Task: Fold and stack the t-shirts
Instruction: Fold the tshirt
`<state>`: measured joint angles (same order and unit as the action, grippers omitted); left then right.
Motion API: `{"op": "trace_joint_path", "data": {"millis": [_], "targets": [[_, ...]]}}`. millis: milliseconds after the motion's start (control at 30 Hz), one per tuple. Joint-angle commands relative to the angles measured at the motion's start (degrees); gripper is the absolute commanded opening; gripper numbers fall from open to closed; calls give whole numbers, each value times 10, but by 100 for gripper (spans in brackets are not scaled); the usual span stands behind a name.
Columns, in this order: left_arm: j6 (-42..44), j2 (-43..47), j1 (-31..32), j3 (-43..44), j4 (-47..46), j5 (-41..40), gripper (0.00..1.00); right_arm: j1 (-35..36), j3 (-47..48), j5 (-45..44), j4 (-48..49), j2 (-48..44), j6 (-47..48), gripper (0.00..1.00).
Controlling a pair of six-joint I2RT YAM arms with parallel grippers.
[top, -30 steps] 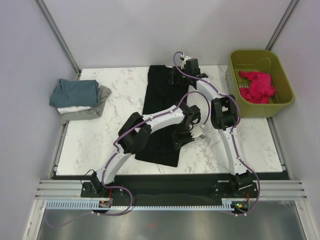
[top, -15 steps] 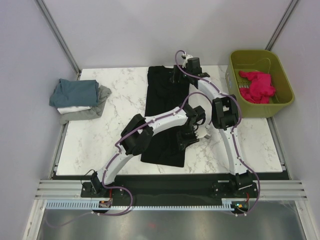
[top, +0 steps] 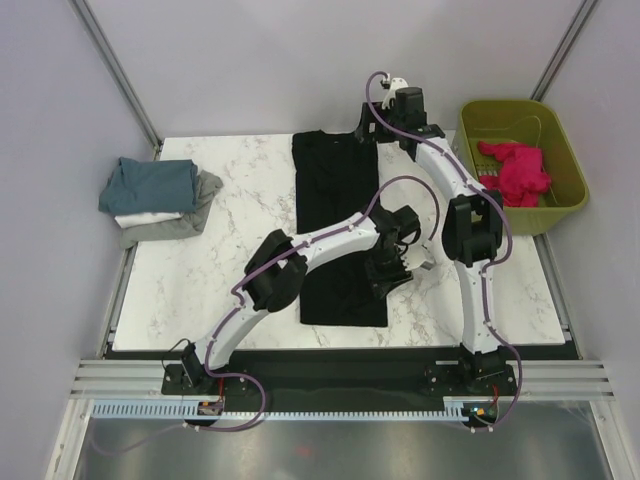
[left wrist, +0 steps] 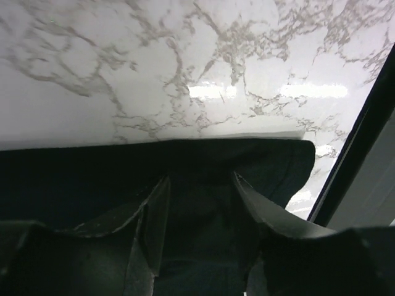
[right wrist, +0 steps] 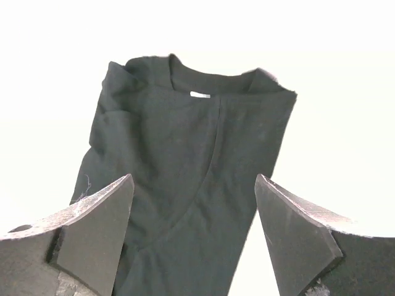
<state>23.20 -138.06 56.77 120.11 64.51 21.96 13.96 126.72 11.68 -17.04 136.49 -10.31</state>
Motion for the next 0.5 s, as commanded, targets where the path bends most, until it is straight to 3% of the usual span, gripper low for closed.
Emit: {"op": "trace_joint_path", "data": {"millis": [0,67,100,133,233,300,433,467], "targets": [[-20,62,0,57,-4,-18,52,-8,-18,-31,-14,-97,30,88],[-25,144,-4,45,-16,-23,57,-20,-44,-44,-32,-149,22,88],[-39,167,-6,34,-17,-29,63,-26,-59,-42,-38,-168,16,88],[-49,195,-12,28,-20,-36,76,-42,-74,-32,-48,-210,7,89],[-64,312,-20,-63,-35,-97,92,-87,-160,-4,-72,-303,-46,88],[-96,385,-47,-151,-48,-103,93,-117,-246,60,-90,-345,-108,88],[-219,457,-209,-267,-61,-43,96,-206,-412,238,-161,-423,-215,85],[-252,468,-232,-315,-71,4,96,-217,-490,294,-170,-434,-227,85]]}}
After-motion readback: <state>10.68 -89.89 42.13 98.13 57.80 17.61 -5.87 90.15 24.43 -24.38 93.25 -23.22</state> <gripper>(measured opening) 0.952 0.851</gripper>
